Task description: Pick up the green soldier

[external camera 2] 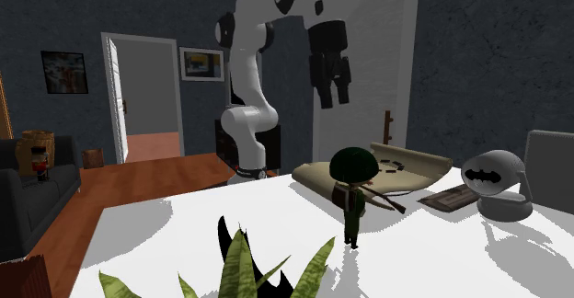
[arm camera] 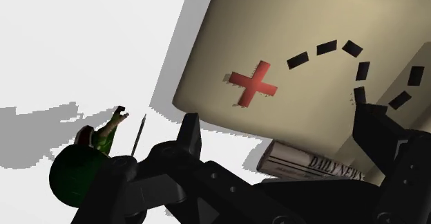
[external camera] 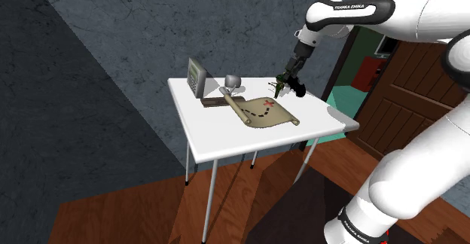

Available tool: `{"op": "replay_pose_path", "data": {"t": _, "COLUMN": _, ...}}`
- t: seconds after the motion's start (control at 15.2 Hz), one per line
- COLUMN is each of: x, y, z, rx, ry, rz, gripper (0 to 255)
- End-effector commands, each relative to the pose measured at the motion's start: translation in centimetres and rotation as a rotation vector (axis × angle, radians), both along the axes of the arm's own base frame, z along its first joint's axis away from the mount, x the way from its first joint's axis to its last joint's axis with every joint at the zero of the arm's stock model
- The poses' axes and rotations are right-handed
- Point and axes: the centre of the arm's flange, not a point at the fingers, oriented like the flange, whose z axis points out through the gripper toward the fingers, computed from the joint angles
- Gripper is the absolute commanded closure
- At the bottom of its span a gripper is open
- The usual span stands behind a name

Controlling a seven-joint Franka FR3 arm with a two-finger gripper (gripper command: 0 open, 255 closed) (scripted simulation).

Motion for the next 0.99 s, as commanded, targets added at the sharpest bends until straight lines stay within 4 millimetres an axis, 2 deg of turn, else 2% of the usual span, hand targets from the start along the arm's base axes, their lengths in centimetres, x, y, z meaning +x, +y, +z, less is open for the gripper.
{"op": "replay_pose_path", "data": {"t": 0.0, "x": 1.2, "y": -2.3, "z": -0.8, "rx": 0.005, "ry": -0.002, "rz": -0.006, "gripper": 0}}
{"op": "replay_pose_path", "data": {"t": 0.79, "x": 9.9, "y": -15.5, "z": -4.0, "rx": 0.039, "ry": -0.009, "rz": -0.040, "gripper": 0}}
{"op": "replay_pose_path", "data": {"t": 0.92, "x": 10.3, "y": -16.1, "z": -4.7, "rx": 0.040, "ry": -0.010, "rz": -0.042, "gripper": 0}}
